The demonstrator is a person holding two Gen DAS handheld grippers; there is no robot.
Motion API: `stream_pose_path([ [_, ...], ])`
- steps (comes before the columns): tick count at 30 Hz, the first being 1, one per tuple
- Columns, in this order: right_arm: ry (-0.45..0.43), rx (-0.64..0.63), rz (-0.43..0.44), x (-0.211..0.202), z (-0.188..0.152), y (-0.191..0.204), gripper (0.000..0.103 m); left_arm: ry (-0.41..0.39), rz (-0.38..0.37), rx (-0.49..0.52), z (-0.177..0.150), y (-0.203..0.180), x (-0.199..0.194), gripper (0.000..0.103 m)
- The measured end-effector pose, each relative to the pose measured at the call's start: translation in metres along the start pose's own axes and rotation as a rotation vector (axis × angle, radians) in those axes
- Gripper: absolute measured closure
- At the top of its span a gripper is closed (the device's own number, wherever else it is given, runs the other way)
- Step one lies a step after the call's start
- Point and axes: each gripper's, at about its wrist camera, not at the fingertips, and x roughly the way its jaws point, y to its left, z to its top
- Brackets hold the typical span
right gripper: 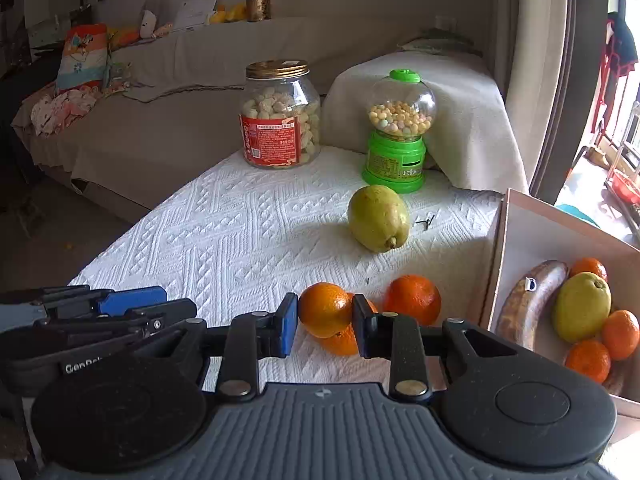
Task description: Organize fruits
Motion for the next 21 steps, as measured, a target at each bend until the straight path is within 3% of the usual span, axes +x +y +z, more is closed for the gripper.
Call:
stream_pose_path([
  [8, -0.005, 0.015, -0.163, -0.01, -0.064, -0.028, 0.074, 0.03, -0.057, 0.086, -0.007, -0.03, 0.001, 0.064],
  [12, 0.006, 0.059, -0.152, -0.003, -0.083, -0.039, 0.074, 0.03, -0.095, 0.146, -0.011, -0.044, 0.003, 0.064],
  [13, 0.0, 0.072, -0.142, -0.004, -0.087, -0.04, 0.071, 0.025, -0.104, 0.169, -0.012, -0.049, 0.003, 0.064],
  [14, -0.006, 0.08, -0.137, -0.004, -0.089, -0.042, 0.057, 0.021, -0.111, 0.188, -0.012, -0.054, 0.002, 0.064],
  [15, -0.01, 0.088, -0.135, -0.004, -0.091, -0.043, 0.034, 0.016, -0.117, 0.201, -0.013, -0.058, 0.003, 0.064],
  [16, -0.018, 0.101, -0.137, -0.004, -0.094, -0.044, 0.025, 0.012, -0.122, 0.212, -0.012, -0.061, 0.003, 0.064],
  [17, -0.023, 0.115, -0.136, -0.004, -0.096, -0.045, 0.021, 0.006, -0.131, 0.222, -0.011, -0.065, 0.006, 0.064],
  [21, -0.042, 0.165, -0.095, -0.008, -0.098, -0.055, 0.02, -0.008, -0.13, 0.225, 0.002, -0.079, 0.023, 0.064],
])
